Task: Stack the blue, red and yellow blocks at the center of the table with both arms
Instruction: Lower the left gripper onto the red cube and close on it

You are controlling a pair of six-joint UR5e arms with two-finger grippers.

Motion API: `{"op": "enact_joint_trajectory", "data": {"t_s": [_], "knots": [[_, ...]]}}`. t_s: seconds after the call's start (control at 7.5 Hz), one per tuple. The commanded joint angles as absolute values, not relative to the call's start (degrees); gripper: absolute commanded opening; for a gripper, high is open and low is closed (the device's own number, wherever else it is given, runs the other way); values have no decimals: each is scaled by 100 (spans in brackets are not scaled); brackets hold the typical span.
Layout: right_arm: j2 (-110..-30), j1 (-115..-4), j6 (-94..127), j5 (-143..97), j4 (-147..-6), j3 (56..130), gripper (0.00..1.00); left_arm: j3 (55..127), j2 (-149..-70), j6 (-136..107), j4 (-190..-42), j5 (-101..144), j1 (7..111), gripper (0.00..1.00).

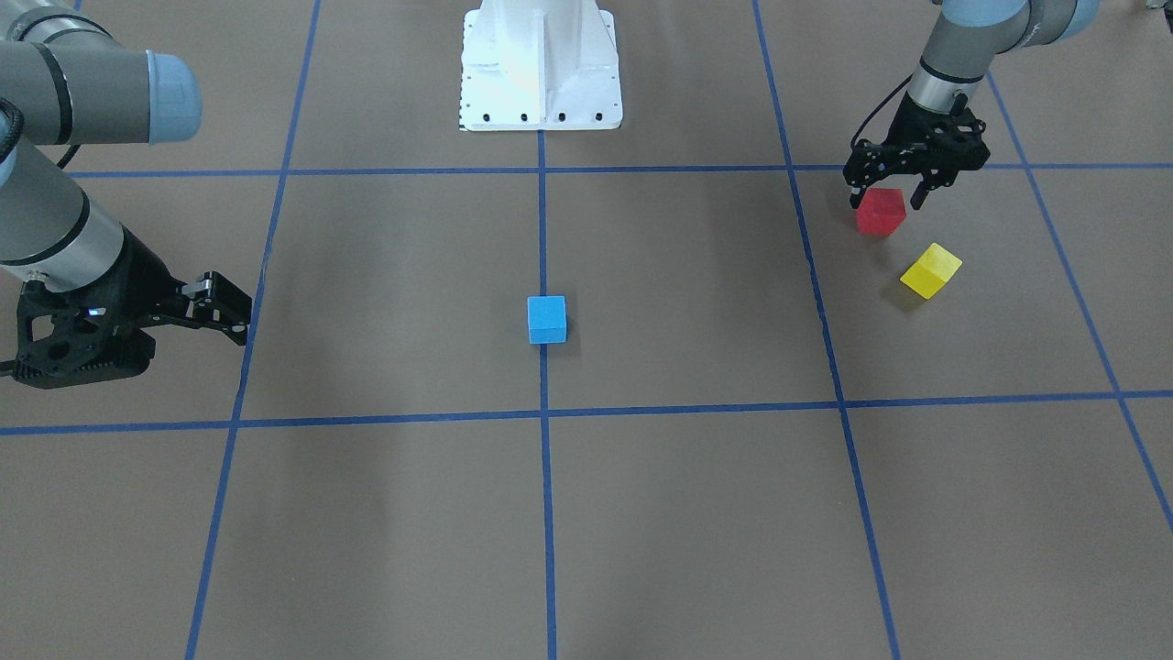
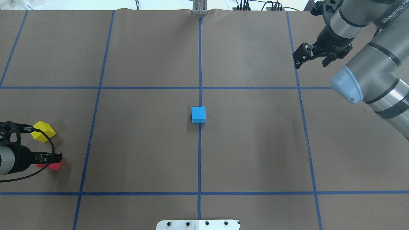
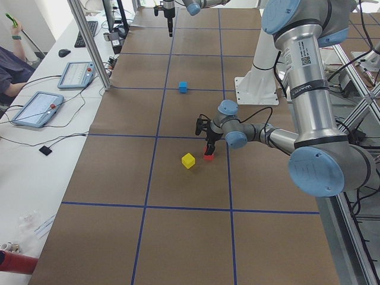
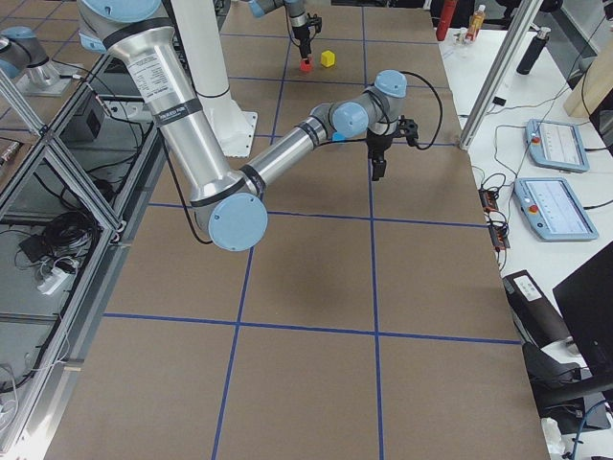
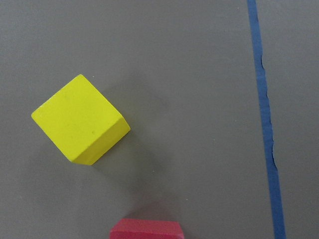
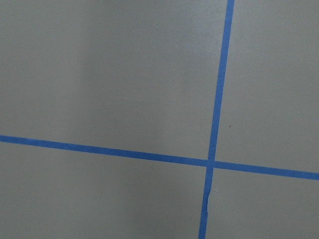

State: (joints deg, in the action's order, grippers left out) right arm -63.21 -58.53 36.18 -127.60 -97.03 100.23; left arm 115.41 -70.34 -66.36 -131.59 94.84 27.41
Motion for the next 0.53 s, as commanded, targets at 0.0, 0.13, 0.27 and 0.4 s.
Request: {"op": "enact_joint_trajectory", "data": {"t_s": [0.0, 0.13, 0.27, 0.4], "knots": [[-6337, -5854, 3621, -12771, -9703, 10028, 99, 11418, -6926, -6425, -13333, 9510, 2760, 97], [-6354, -5854, 3621, -12762, -9703, 10028, 100, 11339, -6978, -6451, -13333, 9510, 2751, 97], [-6363, -5854, 3621, -12762, -9703, 10028, 100, 11320, -7057, -6477, -13324, 9518, 2742, 96], [-6363, -5854, 3621, -12753, -9703, 10028, 99, 11312, -7084, -6486, -13324, 9527, 2716, 95]]}}
